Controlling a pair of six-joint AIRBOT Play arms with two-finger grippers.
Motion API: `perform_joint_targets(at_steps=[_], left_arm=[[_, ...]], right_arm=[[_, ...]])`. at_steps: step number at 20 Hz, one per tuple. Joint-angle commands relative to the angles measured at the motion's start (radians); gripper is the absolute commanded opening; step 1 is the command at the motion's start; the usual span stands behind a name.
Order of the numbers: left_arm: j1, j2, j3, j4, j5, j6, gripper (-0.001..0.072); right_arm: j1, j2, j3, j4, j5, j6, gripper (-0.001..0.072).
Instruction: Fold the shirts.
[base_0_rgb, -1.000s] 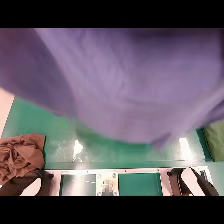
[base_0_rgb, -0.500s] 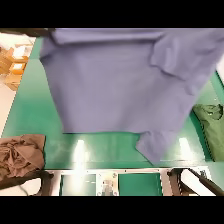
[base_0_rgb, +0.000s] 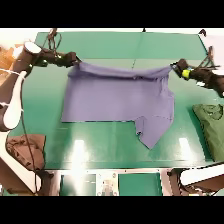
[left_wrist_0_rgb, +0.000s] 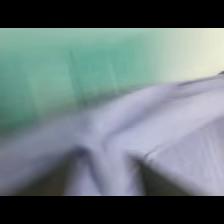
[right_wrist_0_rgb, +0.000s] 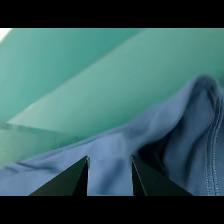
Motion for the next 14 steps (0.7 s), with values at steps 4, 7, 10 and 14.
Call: perform_joint_targets(at_steps=[4, 7, 10, 14], left_arm=[[0.073, -0.013, 0.098, -0.066, -0.265, -0.016, 0.0648], [0.167, 0.042, 0.121, 0.027, -0.456, -0.151, 0.0648], [0.244, 0.076, 0.095, 0.193, -0.694, -0.267, 0.0648], [0.293, 0.212, -0.177, 0.375, -0.742, -0.291, 0.0647]], right_arm=[[-0.092, -0.081, 0.134, 0.019, 0.249, 0.005, 0.0312], [-0.183, -0.02, 0.119, -0.072, 0.454, 0.064, 0.0311], [-0.232, 0.097, -0.029, -0.23, 0.521, 0.103, 0.0291], [-0.323, 0.279, -0.276, -0.332, 0.5, 0.1, 0.0291]])
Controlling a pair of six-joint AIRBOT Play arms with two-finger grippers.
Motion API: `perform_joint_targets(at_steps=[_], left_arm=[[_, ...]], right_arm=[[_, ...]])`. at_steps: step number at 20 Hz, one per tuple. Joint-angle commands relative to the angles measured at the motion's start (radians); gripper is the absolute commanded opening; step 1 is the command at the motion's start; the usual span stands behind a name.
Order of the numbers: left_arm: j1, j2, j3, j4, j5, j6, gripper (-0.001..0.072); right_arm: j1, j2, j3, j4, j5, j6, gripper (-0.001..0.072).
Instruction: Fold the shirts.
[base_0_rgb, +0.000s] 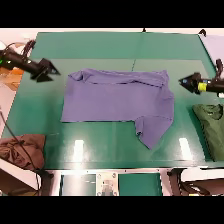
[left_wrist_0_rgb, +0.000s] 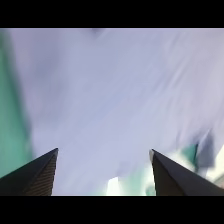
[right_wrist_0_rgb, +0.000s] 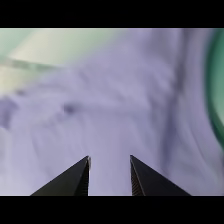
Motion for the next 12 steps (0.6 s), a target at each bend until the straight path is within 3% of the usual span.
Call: perform_joint_targets(at_steps=[1, 5, 8, 12], left_arm=[[0.049, 0.132, -0.248, 0.193, -0.061, -0.033, 0.0647], [0.071, 0.291, -0.639, 0.205, 0.212, -0.002, 0.0648], [0.071, 0.292, -0.793, 0.1, 0.378, 0.054, 0.0648], [0.064, 0.259, -0.855, -0.047, 0.444, 0.133, 0.0647]], right_arm=[[-0.092, 0.149, -0.193, -0.109, 0.013, 0.011, 0.029], [-0.195, 0.24, -0.341, -0.109, -0.009, -0.006, 0.0291], [-0.199, 0.247, -0.388, -0.109, -0.009, -0.021, 0.0291], [-0.199, 0.247, -0.401, -0.106, -0.014, -0.023, 0.0292]])
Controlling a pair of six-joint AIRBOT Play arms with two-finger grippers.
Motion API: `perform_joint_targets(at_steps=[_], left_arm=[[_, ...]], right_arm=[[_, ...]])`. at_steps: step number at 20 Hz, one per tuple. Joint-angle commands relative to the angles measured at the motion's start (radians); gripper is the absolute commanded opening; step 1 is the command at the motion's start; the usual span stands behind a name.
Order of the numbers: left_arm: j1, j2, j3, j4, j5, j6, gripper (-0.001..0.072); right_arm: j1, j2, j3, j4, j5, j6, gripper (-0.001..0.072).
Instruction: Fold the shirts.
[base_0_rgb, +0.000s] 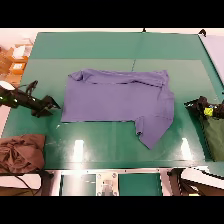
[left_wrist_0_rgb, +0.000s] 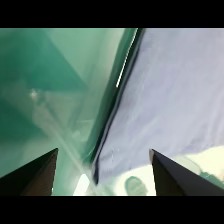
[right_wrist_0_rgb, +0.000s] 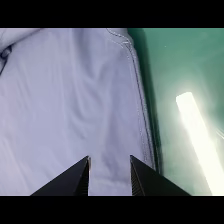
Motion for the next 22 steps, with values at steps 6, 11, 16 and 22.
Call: perform_joint_targets(at_steps=[6, 11, 16, 22], left_arm=[[-0.127, -0.068, -0.072, -0.1, 0.018, 0.099, 0.0441], [-0.089, -0.068, -0.025, -0.079, -0.008, 0.109, 0.0056], [-0.088, -0.068, -0.024, -0.079, 0.018, 0.109, 0.0057], [-0.088, -0.068, -0.024, -0.09, 0.028, 0.109, 0.0058]], right_arm=[[-0.008, 0.008, -0.023, -0.003, -0.005, -0.005, 0.0292], [-0.008, 0.008, -0.025, -0.079, 0.002, 0.057, 0.0382], [-0.007, 0.003, -0.136, -0.106, -0.011, 0.093, 0.0415], [0.081, -0.077, -0.182, -0.076, -0.083, 0.088, 0.041]])
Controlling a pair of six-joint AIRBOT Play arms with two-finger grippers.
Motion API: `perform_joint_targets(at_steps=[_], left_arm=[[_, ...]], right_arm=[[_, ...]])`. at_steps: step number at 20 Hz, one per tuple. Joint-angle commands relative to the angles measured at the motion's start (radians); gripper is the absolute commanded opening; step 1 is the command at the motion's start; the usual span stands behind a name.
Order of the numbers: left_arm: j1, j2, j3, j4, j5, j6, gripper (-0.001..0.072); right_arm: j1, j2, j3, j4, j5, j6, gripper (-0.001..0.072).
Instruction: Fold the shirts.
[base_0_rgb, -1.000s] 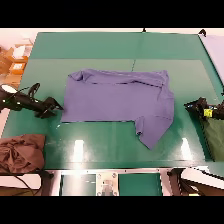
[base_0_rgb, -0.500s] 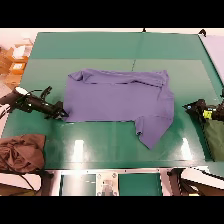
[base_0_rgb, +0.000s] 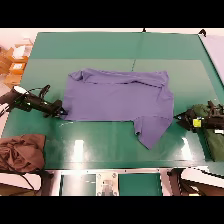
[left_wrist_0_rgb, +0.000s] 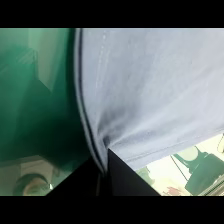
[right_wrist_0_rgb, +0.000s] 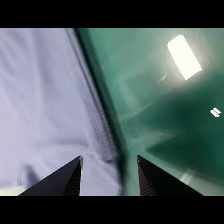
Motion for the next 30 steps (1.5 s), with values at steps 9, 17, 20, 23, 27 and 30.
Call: perform_joint_targets(at_steps=[9, 17, 20, 23, 27, 30], left_arm=[[0.001, 0.015, 0.034, -0.008, 0.014, 0.001, 0.0026], [0.001, 0.354, 0.541, -0.175, -0.107, 0.0, 0.0026], [0.001, 0.528, 0.821, -0.217, 0.003, 0.001, 0.0025], [0.001, 0.655, 1.044, -0.212, 0.103, 0.002, 0.0026], [0.001, 0.753, 1.111, -0.159, 0.116, 0.021, 0.0026], [0.001, 0.75, 1.104, -0.03, 0.058, -0.047, 0.0026]], right_arm=[[0.129, -0.089, 0.06, 0.153, -0.059, -0.041, 0.0021], [0.128, 0.205, 0.617, 0.446, 0.113, -0.056, 0.002], [0.127, 0.347, 0.917, 0.482, 0.082, -0.09, 0.002], [0.127, 0.452, 1.166, 0.467, 0.014, -0.089, 0.002], [0.127, 0.543, 1.257, 0.337, -0.048, -0.042, 0.002], [0.127, 0.552, 1.243, 0.164, -0.026, 0.064, 0.002]])
